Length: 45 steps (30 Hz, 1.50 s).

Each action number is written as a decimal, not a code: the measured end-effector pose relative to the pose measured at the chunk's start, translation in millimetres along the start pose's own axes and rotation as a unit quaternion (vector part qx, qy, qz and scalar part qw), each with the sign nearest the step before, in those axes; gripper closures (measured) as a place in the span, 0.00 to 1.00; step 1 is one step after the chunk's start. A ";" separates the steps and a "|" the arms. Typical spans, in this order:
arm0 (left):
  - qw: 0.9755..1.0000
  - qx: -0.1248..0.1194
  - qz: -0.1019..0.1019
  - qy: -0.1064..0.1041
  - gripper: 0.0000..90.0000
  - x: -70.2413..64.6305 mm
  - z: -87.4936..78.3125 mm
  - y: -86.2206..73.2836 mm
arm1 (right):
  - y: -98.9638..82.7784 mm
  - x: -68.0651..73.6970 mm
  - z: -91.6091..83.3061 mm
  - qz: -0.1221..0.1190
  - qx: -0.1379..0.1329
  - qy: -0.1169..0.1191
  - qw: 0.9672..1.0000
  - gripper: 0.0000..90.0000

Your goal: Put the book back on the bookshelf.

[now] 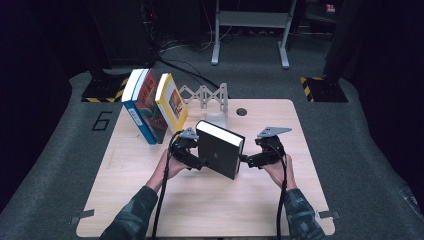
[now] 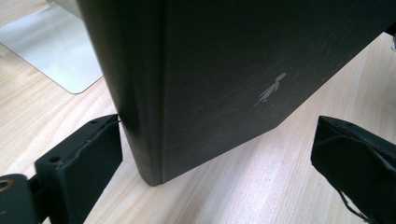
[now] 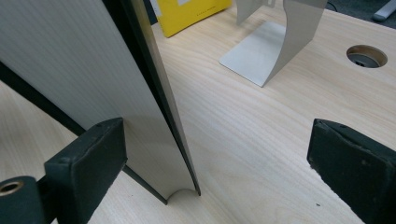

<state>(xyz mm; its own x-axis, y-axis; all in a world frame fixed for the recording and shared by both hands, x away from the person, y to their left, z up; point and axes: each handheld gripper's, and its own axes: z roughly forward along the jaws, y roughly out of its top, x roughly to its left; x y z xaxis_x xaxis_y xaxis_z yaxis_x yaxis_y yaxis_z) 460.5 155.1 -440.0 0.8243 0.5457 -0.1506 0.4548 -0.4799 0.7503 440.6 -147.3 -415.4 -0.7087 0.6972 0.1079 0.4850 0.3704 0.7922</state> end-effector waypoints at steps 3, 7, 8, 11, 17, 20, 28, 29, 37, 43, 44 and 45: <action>1.000 -0.004 -0.004 -0.002 0.02 0.2 -0.3 -1.1 | -0.2 -0.4 1.2 0.004 0.002 0.000 1.000 0.04; 1.000 -0.005 -0.004 -0.006 0.02 0.8 -1.2 -1.9 | -0.6 -1.9 2.3 0.008 0.002 0.003 1.000 0.04; 1.000 -0.005 -0.004 -0.005 0.02 0.8 -1.3 -2.0 | -0.6 -2.0 2.5 0.010 0.002 0.000 1.000 0.03; 1.000 -0.004 -0.006 -0.004 0.02 -0.2 -1.8 -2.7 | -0.8 -2.5 2.8 0.014 0.003 0.001 1.000 0.03; 1.000 -0.003 -0.011 -0.002 0.03 -1.3 -2.3 -2.8 | -1.0 -4.0 3.3 0.015 0.003 0.003 1.000 0.03; 1.000 -0.007 -0.018 0.007 0.02 -4.4 -1.4 -3.2 | -1.1 -3.8 3.3 0.016 0.002 0.003 1.000 0.03; 0.999 -0.017 -0.040 0.015 0.03 -9.5 -2.1 -5.8 | -1.6 -6.4 3.4 0.023 0.001 0.002 1.000 0.02; 0.999 -0.019 -0.043 0.016 0.03 -10.1 -2.1 -6.3 | -1.8 -6.6 3.7 0.023 -0.002 0.001 1.000 0.02; 0.998 -0.028 -0.053 0.019 0.03 -13.4 -3.0 -9.5 | -1.5 -9.4 3.8 0.026 0.001 0.004 1.000 0.02; 0.998 -0.032 -0.059 0.019 0.03 -14.8 -3.6 -10.8 | -0.9 -11.9 4.1 0.028 0.002 0.006 1.000 0.02; 0.998 -0.031 -0.059 0.018 0.03 -14.8 -3.9 -10.9 | -0.8 -12.0 4.1 0.029 0.003 0.007 1.000 0.02; 0.998 -0.032 -0.058 0.019 0.03 -15.1 -4.0 -11.1 | -0.7 -12.2 4.1 0.031 0.003 0.006 1.000 0.02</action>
<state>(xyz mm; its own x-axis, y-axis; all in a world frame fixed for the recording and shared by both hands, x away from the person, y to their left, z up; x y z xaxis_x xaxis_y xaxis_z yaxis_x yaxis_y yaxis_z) 441.7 155.0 -443.5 0.7534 0.6213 -0.2155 0.5233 -0.3680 0.7686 450.9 -153.6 -419.7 -0.6839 0.7110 0.1638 0.5310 0.3311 0.7800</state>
